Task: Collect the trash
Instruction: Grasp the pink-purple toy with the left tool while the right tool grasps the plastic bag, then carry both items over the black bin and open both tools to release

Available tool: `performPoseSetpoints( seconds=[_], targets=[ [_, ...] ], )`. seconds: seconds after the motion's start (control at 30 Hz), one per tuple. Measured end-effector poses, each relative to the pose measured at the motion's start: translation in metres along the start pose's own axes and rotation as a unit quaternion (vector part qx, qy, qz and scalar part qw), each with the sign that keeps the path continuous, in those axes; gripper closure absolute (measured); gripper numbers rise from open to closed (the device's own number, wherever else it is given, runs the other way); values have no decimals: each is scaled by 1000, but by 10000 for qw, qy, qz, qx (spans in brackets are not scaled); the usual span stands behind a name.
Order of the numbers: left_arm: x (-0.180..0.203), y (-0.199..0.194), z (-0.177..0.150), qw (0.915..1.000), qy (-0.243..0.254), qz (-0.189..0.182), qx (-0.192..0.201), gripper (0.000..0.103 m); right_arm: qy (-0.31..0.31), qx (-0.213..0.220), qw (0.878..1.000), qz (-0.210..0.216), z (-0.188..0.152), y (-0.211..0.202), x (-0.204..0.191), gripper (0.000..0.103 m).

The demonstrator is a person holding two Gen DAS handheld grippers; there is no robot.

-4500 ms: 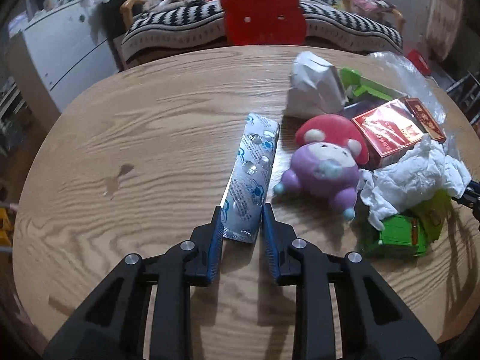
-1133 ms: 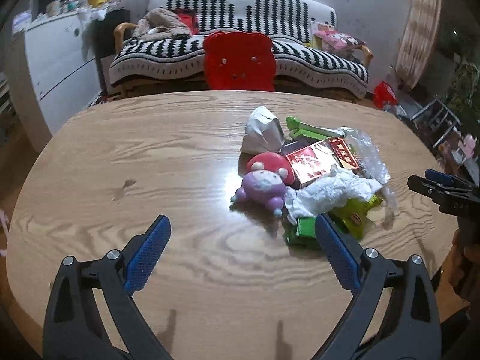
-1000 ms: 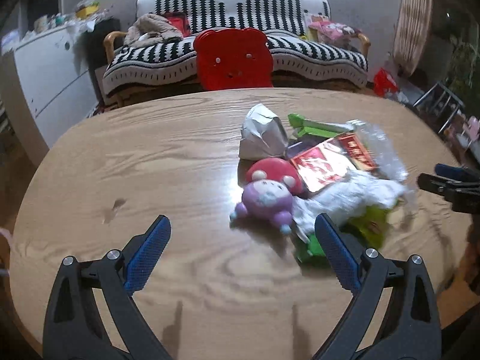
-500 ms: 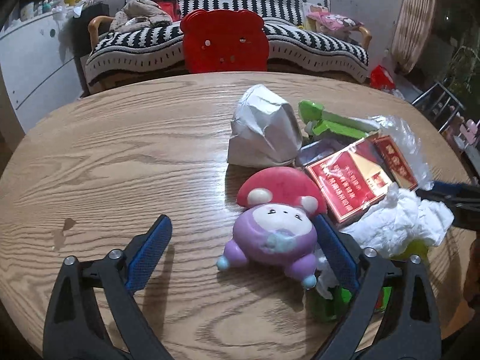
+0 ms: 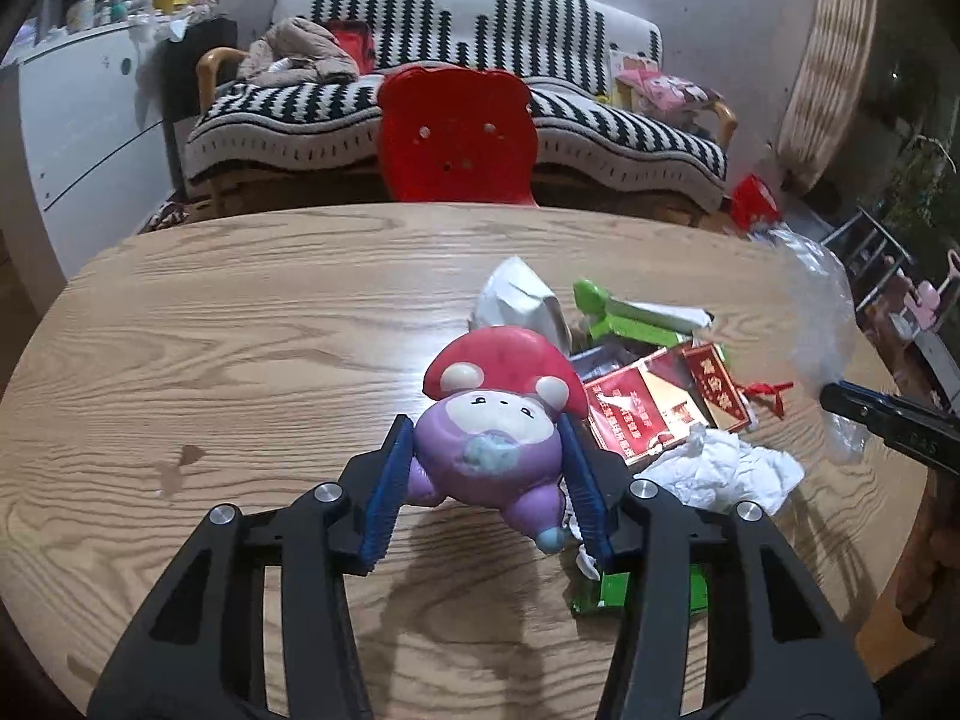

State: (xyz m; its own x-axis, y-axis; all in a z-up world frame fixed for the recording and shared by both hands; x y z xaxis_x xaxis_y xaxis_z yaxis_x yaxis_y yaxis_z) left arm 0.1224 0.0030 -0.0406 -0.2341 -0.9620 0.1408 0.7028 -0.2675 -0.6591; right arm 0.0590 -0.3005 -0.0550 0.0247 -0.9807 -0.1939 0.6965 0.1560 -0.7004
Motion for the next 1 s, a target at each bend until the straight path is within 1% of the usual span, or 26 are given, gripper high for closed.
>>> performPoseSetpoints(
  seconds=[0.17, 0.27, 0.33, 0.43, 0.6, 0.73, 0.83, 0.87, 0.9, 1.0],
  targets=[
    [5, -12, 0, 9998, 31, 191, -13, 55, 21, 32, 10000, -57, -3, -12, 8, 84],
    [22, -20, 1, 10000, -13, 84, 16, 55, 72, 113, 9998, -133, -6, -28, 21, 84],
    [42, -25, 1, 10000, 19, -53, 44, 55, 94, 171, 9996, -202, -10, -42, 31, 84],
    [75, -31, 1, 9996, 198, -204, 73, 55, 142, 258, 9990, -346, -17, -65, 53, 84],
    [152, -37, -10, 9963, 498, -696, 101, 55, 311, 321, 9970, -631, -36, -105, 99, 84],
    [226, -37, -25, 9891, 953, -1114, 131, 55, 519, 303, 9938, -933, -61, -138, 145, 84],
    [270, -33, -40, 9828, 1118, -1468, 1, 55, 699, 287, 9900, -1188, -79, -159, 179, 84],
    [289, -31, -48, 9797, 1207, -1599, -63, 55, 810, 288, 9875, -1319, -89, -171, 197, 84],
    [306, -31, -56, 9765, 1296, -1720, -102, 55, 878, 301, 9858, -1397, -96, -178, 207, 84],
    [359, -33, -82, 9638, 1603, -2122, -175, 55, 1174, 316, 9782, -1681, -123, -207, 248, 84]
  ],
)
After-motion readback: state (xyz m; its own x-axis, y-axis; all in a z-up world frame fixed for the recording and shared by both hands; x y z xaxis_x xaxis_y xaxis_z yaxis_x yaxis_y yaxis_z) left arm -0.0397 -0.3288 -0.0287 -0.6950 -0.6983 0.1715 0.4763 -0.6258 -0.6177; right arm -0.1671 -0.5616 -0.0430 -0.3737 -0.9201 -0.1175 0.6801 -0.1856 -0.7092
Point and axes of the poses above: each gripper's, at about its wrist camera, not at the fingertips, and y roughly the way its jaws point, x to its right, z to its top, the point moved 4 cm from there along y, roughly the way its jaws point, and after that the axes turned 3 degrees about x, right-handed, at the moved point
